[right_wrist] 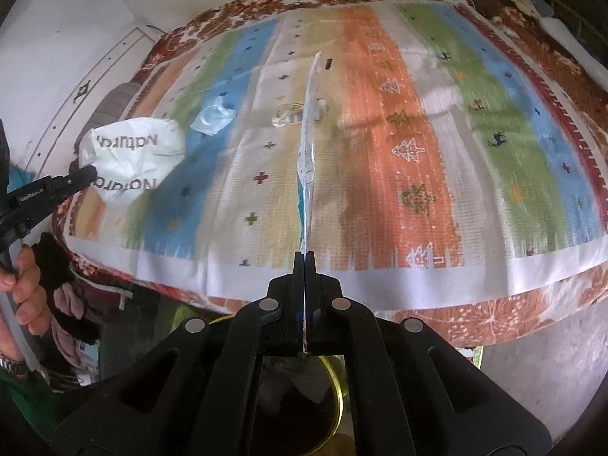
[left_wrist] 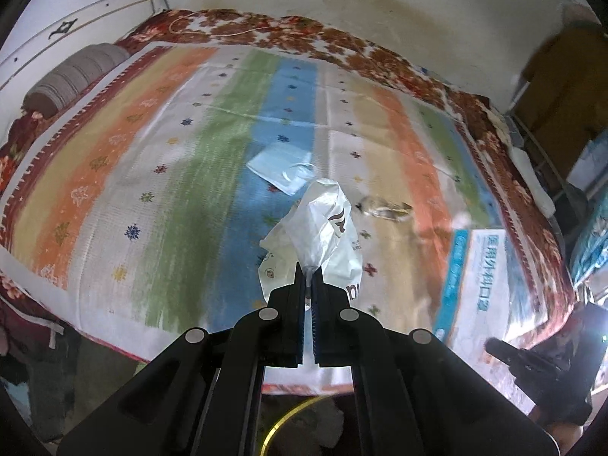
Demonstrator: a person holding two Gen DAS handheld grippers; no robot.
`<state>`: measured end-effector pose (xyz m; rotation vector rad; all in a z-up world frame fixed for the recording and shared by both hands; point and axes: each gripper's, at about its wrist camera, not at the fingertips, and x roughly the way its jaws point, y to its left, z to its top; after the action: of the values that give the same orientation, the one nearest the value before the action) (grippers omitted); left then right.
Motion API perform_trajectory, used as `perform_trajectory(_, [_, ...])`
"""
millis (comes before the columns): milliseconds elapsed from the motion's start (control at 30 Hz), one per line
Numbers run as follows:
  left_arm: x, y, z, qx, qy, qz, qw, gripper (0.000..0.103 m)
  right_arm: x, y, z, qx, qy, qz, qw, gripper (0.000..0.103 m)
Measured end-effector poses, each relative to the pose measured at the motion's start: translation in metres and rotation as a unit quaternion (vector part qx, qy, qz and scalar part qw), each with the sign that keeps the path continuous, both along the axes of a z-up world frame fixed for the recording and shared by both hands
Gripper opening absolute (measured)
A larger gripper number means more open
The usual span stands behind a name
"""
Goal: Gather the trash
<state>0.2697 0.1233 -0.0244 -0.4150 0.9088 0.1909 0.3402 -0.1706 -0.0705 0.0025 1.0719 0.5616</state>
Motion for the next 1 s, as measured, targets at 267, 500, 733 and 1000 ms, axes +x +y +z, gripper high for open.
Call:
perform_trajectory(267, [-0.030,-0.022,0.015,-0.022,-0.014,-0.016,0.9995,0.002,-0.037,0.003,0.026,0.024,-0.027,0.029,0.999,0.000])
perform_trajectory(500, [-0.051,-0.039,0.023,-0.034,-0.025,-0.027,0.9988,0.002,-0.067,0.003,0.040,0.015,-0.058,0.047,0.997,0.000])
perform_trajectory(733, [-0.068,-0.049,0.024,-0.042,-0.028,-0.029,0.9983,0.002,-0.091,0.001,0.044,0.012,-0.073,0.057,0.996,0.000])
perform_trajectory(1000, [-0.088,-0.060,0.023,-0.042,-0.025,-0.032,0.9983,0.002,-0.113,0.002,0.046,0.008,-0.082,0.065,0.994,0.000])
